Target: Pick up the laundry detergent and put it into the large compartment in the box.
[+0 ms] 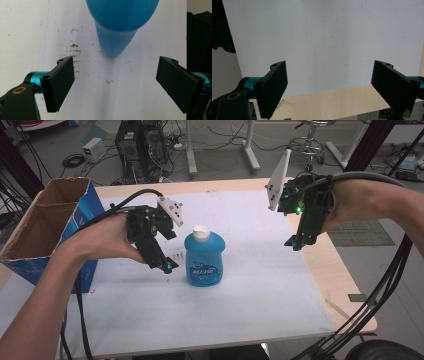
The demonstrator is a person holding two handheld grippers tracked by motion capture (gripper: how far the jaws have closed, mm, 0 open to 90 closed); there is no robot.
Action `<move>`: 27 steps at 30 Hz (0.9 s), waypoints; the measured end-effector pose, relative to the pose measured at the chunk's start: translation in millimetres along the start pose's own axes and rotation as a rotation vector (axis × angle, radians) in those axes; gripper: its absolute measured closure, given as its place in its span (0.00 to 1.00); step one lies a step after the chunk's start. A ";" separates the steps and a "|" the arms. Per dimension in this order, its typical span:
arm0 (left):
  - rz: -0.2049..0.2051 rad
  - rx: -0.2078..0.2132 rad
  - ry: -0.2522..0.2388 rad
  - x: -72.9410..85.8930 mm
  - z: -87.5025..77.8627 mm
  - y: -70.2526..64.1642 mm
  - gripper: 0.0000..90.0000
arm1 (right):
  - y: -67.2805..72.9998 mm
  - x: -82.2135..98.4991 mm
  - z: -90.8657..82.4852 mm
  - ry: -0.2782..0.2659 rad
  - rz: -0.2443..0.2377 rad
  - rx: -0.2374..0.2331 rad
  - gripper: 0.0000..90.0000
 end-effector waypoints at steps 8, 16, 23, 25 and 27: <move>0.001 0.004 -0.081 -13.7 6.5 0.9 0.17 | 0.1 0.2 -1.5 -0.005 0.005 0.007 0.14; -0.015 0.015 -0.121 -18.7 21.1 -0.9 0.17 | 0.7 0.1 -1.2 -0.004 0.014 0.012 0.14; -0.027 0.028 -0.186 -27.7 26.1 -1.5 0.17 | 1.0 2.5 -0.1 0.000 0.015 0.008 0.14; -0.037 0.034 -0.202 -30.7 27.6 -3.0 0.17 | 1.2 3.5 0.4 0.005 0.016 0.010 0.14; -0.037 0.035 -0.205 -32.3 28.6 -3.5 0.17 | 1.1 4.2 1.2 0.005 0.014 0.009 0.14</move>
Point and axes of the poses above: each handheld gripper's, and its own axes: z roughly forward along the jaws, x roughly out of its underside, y roughly to its left, the point moved 8 cm from there along z, roughly forward along the jaws, and after that the axes turned 12 degrees about -y, right-handed, at the moved point
